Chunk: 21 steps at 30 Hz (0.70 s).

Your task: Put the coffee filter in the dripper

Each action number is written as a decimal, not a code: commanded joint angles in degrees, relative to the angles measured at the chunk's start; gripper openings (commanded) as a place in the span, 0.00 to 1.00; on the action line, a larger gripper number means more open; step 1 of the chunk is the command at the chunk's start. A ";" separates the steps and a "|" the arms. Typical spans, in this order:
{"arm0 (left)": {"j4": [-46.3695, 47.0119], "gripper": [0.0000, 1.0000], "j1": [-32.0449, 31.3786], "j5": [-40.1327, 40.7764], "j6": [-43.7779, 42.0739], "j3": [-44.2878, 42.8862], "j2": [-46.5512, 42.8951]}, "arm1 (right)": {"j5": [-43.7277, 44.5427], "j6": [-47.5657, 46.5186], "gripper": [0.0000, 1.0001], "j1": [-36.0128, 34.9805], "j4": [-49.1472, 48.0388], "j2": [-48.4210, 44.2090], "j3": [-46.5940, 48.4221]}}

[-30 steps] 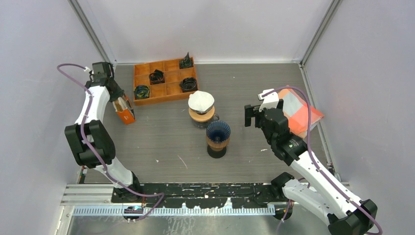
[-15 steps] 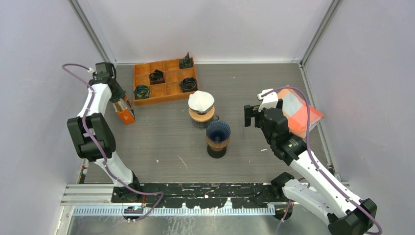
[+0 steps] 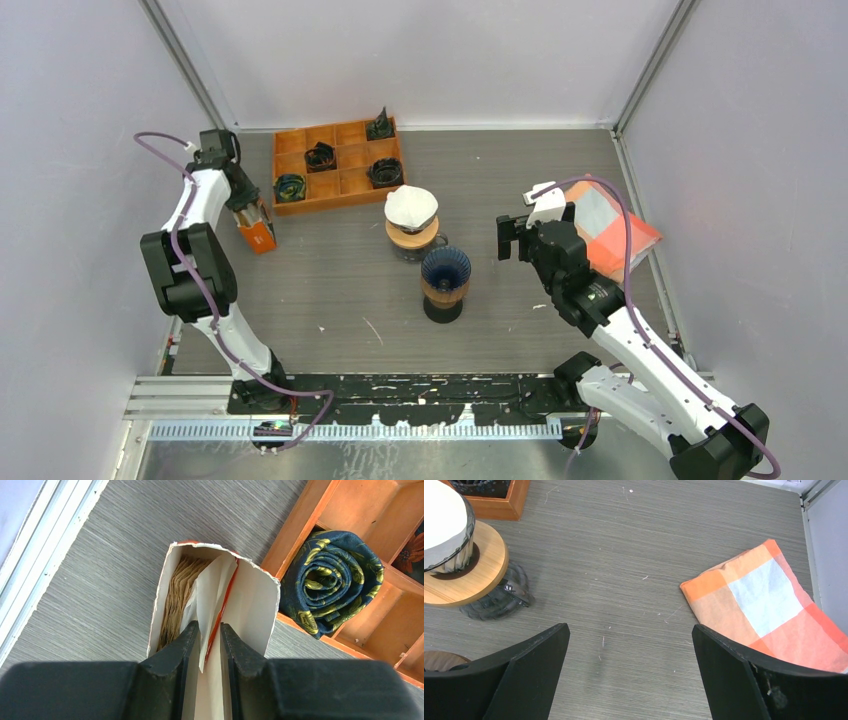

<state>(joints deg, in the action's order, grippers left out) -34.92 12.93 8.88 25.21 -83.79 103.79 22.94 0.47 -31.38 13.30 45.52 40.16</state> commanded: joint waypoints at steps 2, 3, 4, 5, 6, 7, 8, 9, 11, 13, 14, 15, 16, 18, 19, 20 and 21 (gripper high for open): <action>2.90 0.21 0.43 -0.51 -0.27 -2.64 0.37 | -0.26 -0.29 1.00 0.09 -3.41 -0.08 0.36; 2.92 0.20 0.43 -0.53 -0.33 -2.69 0.44 | -0.26 -0.29 1.00 0.09 -3.45 -0.08 0.36; 2.92 0.18 0.43 -0.66 -0.34 -2.69 0.35 | -0.33 -0.25 1.00 0.09 -3.46 -0.15 0.36; 2.86 0.15 0.43 -0.77 -0.42 -2.62 0.16 | -0.41 -0.29 1.00 0.09 -3.46 -0.19 0.36; 2.92 0.12 0.43 -0.82 -0.50 -2.57 -0.09 | -0.48 -0.29 1.00 0.06 -3.45 -0.16 0.37; 2.92 0.09 0.43 -0.92 -0.63 -2.46 -0.48 | -0.52 -0.29 1.00 0.08 -3.45 -0.20 0.43; 2.94 0.06 0.43 -0.92 -0.79 -2.34 -0.95 | -0.53 -0.23 1.00 0.09 -3.46 -0.19 0.48; 2.95 0.03 0.43 -0.97 -0.91 -2.16 -1.44 | -0.55 -0.21 1.00 0.09 -3.42 -0.28 0.47; 2.96 0.00 0.43 -0.89 -1.20 -1.93 -2.34 | -0.54 -0.21 1.00 0.09 -3.46 -0.39 0.53; 2.53 0.00 0.43 -0.88 -1.26 -1.95 -3.41 | -0.73 -0.16 1.00 0.09 -3.45 -0.52 0.59; 2.47 0.00 0.43 -0.96 -1.21 -1.76 -4.07 | -0.76 -0.17 1.00 0.09 -3.43 -0.59 0.66; 2.47 0.00 0.43 -1.05 -1.07 -1.55 -4.85 | -0.85 -0.20 1.00 0.09 -3.41 -0.68 0.77; 2.38 0.00 0.43 -1.13 -0.94 -1.31 -5.69 | -0.95 -0.17 0.99 0.09 -3.41 -0.77 0.86; 1.99 0.00 0.43 -1.13 -0.71 -1.12 -7.62 | -1.19 -0.21 0.99 0.09 -3.37 -1.04 1.24; 1.73 0.00 0.42 -1.14 -0.64 -1.10 -8.16 | -1.37 -0.27 0.99 0.09 -3.12 -1.12 1.43; 1.24 0.00 0.43 -1.09 -0.66 -1.26 -9.17 | -1.59 -0.36 0.99 0.09 -2.85 -1.15 1.96; 0.64 0.00 0.41 -1.07 -0.61 -1.41 -9.85 | -1.83 -0.44 0.99 0.11 -2.37 -1.23 2.32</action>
<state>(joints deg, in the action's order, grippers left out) -34.59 12.93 7.88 24.88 -84.07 100.38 21.80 0.49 -31.38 13.30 45.47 40.16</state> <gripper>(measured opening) 0.007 0.995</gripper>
